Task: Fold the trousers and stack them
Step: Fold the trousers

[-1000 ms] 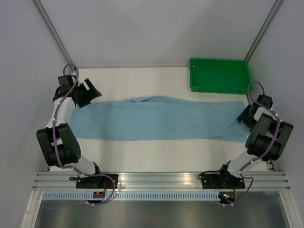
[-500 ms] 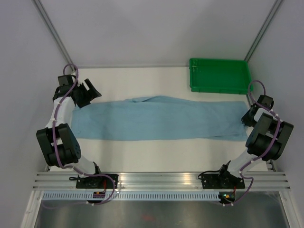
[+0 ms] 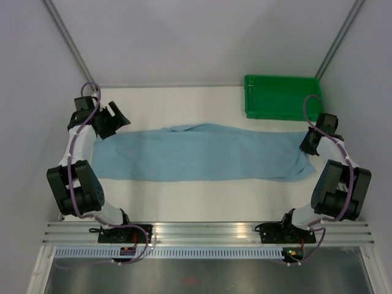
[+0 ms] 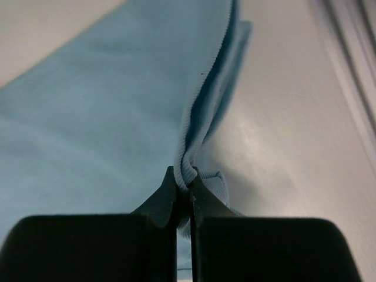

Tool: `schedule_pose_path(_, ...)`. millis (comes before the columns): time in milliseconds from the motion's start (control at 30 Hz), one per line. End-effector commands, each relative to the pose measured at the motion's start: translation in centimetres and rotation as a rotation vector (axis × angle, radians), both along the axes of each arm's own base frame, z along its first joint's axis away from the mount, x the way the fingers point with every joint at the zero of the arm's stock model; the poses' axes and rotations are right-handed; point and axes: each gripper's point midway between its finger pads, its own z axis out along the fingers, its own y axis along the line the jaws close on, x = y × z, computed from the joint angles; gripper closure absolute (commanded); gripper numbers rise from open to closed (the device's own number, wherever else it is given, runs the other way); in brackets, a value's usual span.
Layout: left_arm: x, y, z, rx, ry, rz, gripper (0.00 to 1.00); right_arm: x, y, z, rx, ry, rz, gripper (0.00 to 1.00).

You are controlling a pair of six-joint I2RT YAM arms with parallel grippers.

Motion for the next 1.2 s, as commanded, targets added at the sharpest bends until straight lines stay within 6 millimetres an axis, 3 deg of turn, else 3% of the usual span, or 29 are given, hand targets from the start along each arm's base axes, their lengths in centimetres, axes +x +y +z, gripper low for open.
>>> schedule_pose_path(0, 0.5, 0.5, 3.2, 0.044, -0.085, 0.007, 0.12, 1.1, 3.6, 2.8, -0.003, -0.045, 0.129, 1.0)
schedule_pose_path(200, 0.0, 0.4, 3.4, 0.047, -0.101, 0.009, 0.12, 1.0, 8.0, 5.7, -0.008, -0.132, 0.267, 1.0)
schedule_pose_path(300, 0.0, 0.1, 3.3, 0.031, -0.104, 0.007, 0.12, 1.1, 12.0, 6.7, 0.044, -0.174, 0.37, 1.0)
schedule_pose_path(367, 0.0, -0.1, 3.2, 0.019, -0.104, 0.006, 0.12, 1.2, 15.7, 7.3, 0.081, -0.201, 0.456, 1.0)
schedule_pose_path(400, 0.0, -0.2, 3.2, 0.016, -0.109, 0.004, 0.12, 1.1, 18.8, 7.5, 0.095, -0.212, 0.54, 1.0)
schedule_pose_path(500, -0.1, -0.2, 3.2, 0.018, -0.113, 0.005, 0.12, 1.0, 23.2, 7.6, 0.124, -0.225, 0.638, 1.0)
schedule_pose_path(533, -0.2, -0.2, 3.2, 0.019, -0.113, 0.006, 0.12, 0.9, 26.0, 8.2, 0.133, -0.244, 0.708, 1.0)
schedule_pose_path(600, -0.3, 0.0, 3.3, 0.026, -0.118, 0.013, 0.12, 0.5, 29.4, 7.6, 0.139, -0.225, 0.777, 1.0)
schedule_pose_path(667, -0.5, 0.0, 3.3, 0.029, -0.117, 0.015, 0.12, 0.9, 31.6, 7.9, 0.164, -0.229, 0.782, 1.0)
schedule_pose_path(700, -0.5, 0.0, 3.4, 0.033, -0.119, 0.018, 0.12, 0.8, 33.1, 7.0, 0.172, -0.203, 0.802, 1.0)
schedule_pose_path(767, -0.6, 0.1, 3.3, 0.036, -0.12, 0.021, 0.12, 1.5, 34.9, 7.1, 0.196, -0.204, 0.776, 1.0)
schedule_pose_path(800, -0.6, 0.1, 3.4, 0.038, -0.121, 0.022, 0.12, 1.3, 36.2, 5.8, 0.188, -0.167, 0.789, 1.0)
schedule_pose_path(867, -0.6, 0.1, 3.4, 0.037, -0.122, 0.023, 0.12, 2.5, 37.4, 6.1, 0.168, -0.178, 0.749, 1.0)
schedule_pose_path(900, -0.5, 0.1, 3.3, 0.036, -0.12, 0.024, 0.12, 2.4, 38.3, 4.6, 0.177, -0.13, 0.71, 1.0)
schedule_pose_path(933, -0.5, 0.1, 3.4, 0.037, -0.122, 0.023, 0.12, 3.3, 39.0, 5.3, 0.184, -0.149, 0.689, 1.0)
schedule_pose_path(1000, -0.5, 0.2, 3.3, 0.034, -0.119, 0.027, 0.12, 3.6, 40.4, 4.2, 0.209, -0.119, 0.639, 1.0)
schedule_pose_path(1033, -0.4, 0.1, 3.2, 0.03, -0.116, 0.026, 0.12, 4.1, 41.3, 4.9, 0.224, -0.139, 0.636, 1.0)
schedule_pose_path(1167, -0.3, 0.0, 3.1, 0.025, -0.116, 0.025, 0.12, 4.1, 42.8, 4.4, 0.212, -0.137, 0.617, 1.0)
